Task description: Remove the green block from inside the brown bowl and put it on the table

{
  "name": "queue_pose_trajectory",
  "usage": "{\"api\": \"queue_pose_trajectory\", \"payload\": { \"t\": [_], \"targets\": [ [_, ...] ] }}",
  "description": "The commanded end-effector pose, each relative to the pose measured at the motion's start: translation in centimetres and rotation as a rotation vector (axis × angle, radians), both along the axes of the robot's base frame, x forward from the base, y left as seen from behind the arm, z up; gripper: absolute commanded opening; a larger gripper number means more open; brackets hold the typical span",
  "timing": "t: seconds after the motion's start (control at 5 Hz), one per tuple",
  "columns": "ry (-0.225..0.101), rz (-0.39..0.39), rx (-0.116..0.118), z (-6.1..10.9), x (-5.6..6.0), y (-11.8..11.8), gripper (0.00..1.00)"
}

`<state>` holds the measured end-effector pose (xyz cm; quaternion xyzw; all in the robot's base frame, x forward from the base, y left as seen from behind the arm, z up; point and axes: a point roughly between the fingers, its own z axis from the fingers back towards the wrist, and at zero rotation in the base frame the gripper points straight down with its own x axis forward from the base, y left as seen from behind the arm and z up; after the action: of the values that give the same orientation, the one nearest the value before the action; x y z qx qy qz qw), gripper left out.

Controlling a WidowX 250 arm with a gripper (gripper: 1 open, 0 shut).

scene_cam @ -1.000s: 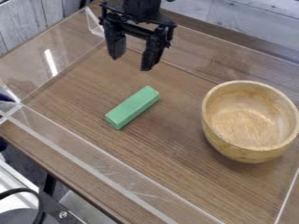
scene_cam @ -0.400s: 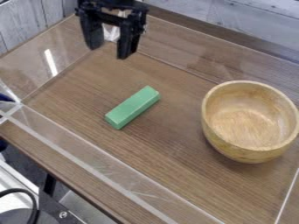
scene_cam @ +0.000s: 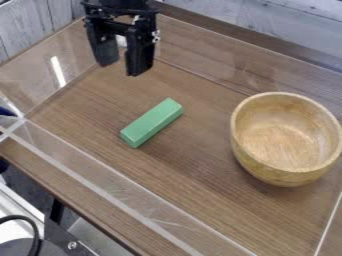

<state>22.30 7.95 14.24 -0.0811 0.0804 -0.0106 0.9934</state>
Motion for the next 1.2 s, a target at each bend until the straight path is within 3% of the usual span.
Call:
{"api": "queue_pose_trajectory", "payload": {
  "t": [0.0,0.2,0.6,0.8,1.0],
  "targets": [
    [-0.065,-0.044,0.002,0.7,1.5,0.1,1.00],
    [-0.076,-0.094,-0.020,0.1,2.7,-0.4,1.00],
    [-0.098,-0.254,0.076,1.2,2.7,-2.7,1.00],
    [-0.092,-0.054,0.078,0.1,2.7,-3.0,1.00],
    [-0.093,0.092,0.091,-0.7,2.8,-1.9,1.00]
  ]
}}
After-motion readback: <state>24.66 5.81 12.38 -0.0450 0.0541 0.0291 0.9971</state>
